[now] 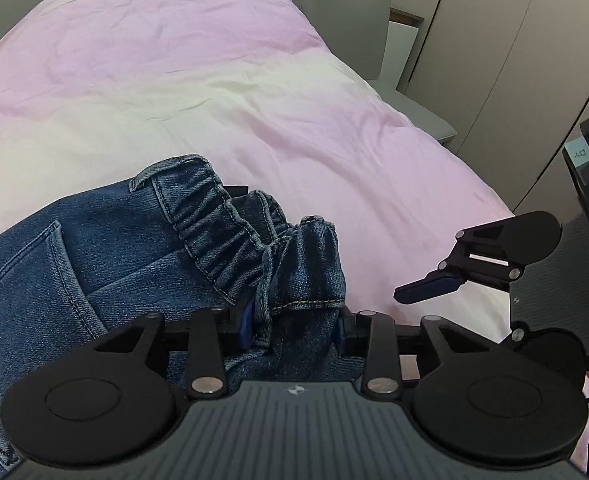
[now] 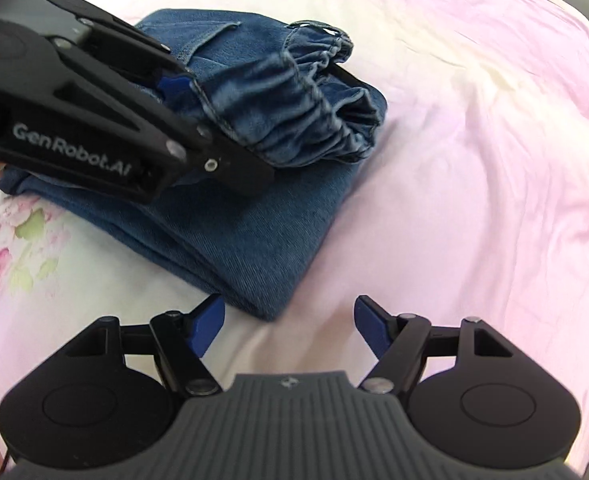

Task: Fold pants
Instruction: 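Fold the waistband over the legs with the left gripper while the right gripper holds the waistband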

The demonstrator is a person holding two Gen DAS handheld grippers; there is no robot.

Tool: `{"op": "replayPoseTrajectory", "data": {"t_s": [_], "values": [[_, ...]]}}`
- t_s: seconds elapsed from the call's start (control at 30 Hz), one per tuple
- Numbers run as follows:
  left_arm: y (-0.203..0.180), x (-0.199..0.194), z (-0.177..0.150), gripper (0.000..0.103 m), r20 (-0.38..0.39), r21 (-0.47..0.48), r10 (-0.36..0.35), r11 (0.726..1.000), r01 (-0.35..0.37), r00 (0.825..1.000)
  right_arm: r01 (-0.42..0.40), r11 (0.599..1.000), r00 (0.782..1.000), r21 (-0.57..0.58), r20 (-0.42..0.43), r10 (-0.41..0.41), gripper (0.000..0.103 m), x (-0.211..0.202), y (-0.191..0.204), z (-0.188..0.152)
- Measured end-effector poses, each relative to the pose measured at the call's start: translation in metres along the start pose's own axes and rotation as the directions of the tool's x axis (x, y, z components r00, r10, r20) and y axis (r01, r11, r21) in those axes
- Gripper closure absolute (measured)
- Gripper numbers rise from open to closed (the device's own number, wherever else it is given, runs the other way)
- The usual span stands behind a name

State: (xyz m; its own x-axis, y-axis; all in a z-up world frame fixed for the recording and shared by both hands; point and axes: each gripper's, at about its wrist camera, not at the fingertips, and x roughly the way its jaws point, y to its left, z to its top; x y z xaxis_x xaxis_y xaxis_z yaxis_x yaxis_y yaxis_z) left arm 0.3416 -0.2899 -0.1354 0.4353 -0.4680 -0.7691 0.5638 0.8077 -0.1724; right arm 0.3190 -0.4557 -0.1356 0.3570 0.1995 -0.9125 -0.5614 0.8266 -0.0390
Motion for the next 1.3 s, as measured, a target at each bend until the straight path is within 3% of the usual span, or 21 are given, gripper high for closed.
{"op": "replayPoseTrajectory", "data": {"t_s": [0.07,0.1,0.13,0.33,0.5,0.63,0.9,0.97,1.0,1.03,1.1,1.13,1.3], "values": [[-0.001,-0.004,0.0,0.046,-0.008,0.016,-0.022,1.0,0.022,1.0,0.015,1.0,1.0,0.009,-0.004,-0.015,0.034,-0.007,0.0,0.0],[-0.001,-0.008,-0.002,0.033,-0.006,0.018,-0.043,0.999,0.043,0.999,0.021,1.0,1.0,0.014,-0.003,-0.021,0.034,-0.01,0.001,0.001],[0.0,-0.012,-0.003,0.031,-0.01,0.012,-0.063,0.998,0.063,0.998,0.025,1.0,1.0,0.017,-0.001,-0.025,0.034,-0.014,0.002,0.004],[0.021,-0.059,-0.021,0.029,0.017,0.017,-0.05,0.999,0.05,0.999,0.043,0.999,0.998,0.028,0.04,-0.044,0.035,-0.049,0.007,0.016],[0.057,-0.111,-0.063,0.024,0.008,0.079,0.097,0.992,-0.098,0.995,0.003,0.993,0.993,0.121,0.115,-0.017,0.044,-0.057,0.018,0.041],[0.09,-0.132,-0.101,0.022,-0.039,0.039,0.199,0.98,-0.197,0.979,0.019,0.984,0.991,0.178,0.126,-0.042,0.052,-0.043,0.015,0.07],[0.122,-0.123,-0.168,0.019,-0.13,-0.101,0.184,0.975,-0.198,0.974,0.032,0.949,0.996,0.313,0.072,-0.058,0.054,0.01,0.002,0.104],[0.124,-0.115,-0.175,0.024,-0.14,-0.103,0.193,0.973,-0.208,0.971,0.033,0.941,0.996,0.336,0.063,-0.058,0.054,0.016,-0.001,0.107],[0.125,-0.112,-0.176,0.033,-0.147,-0.109,0.185,0.973,-0.201,0.972,0.033,0.935,0.997,0.353,0.056,-0.056,0.056,0.018,-0.002,0.108],[0.128,-0.112,-0.177,0.041,-0.143,-0.126,0.163,0.975,-0.182,0.976,0.017,0.931,0.998,0.366,0.057,-0.041,0.071,0.015,-0.004,0.108],[0.133,-0.114,-0.175,0.051,-0.143,-0.156,0.16,0.971,-0.182,0.977,0.029,0.933,0.997,0.359,0.062,-0.055,0.077,0.007,0.002,0.11],[0.137,-0.117,-0.175,0.057,-0.141,-0.173,0.153,0.969,-0.177,0.978,0.053,0.94,0.994,0.338,0.068,-0.08,0.095,0.001,0.007,0.112],[0.15,-0.127,-0.179,0.07,-0.119,-0.244,0.129,0.957,-0.155,0.985,0.046,0.954,0.984,0.296,0.15,-0.094,0.1,-0.051,0.025,0.112]]}}
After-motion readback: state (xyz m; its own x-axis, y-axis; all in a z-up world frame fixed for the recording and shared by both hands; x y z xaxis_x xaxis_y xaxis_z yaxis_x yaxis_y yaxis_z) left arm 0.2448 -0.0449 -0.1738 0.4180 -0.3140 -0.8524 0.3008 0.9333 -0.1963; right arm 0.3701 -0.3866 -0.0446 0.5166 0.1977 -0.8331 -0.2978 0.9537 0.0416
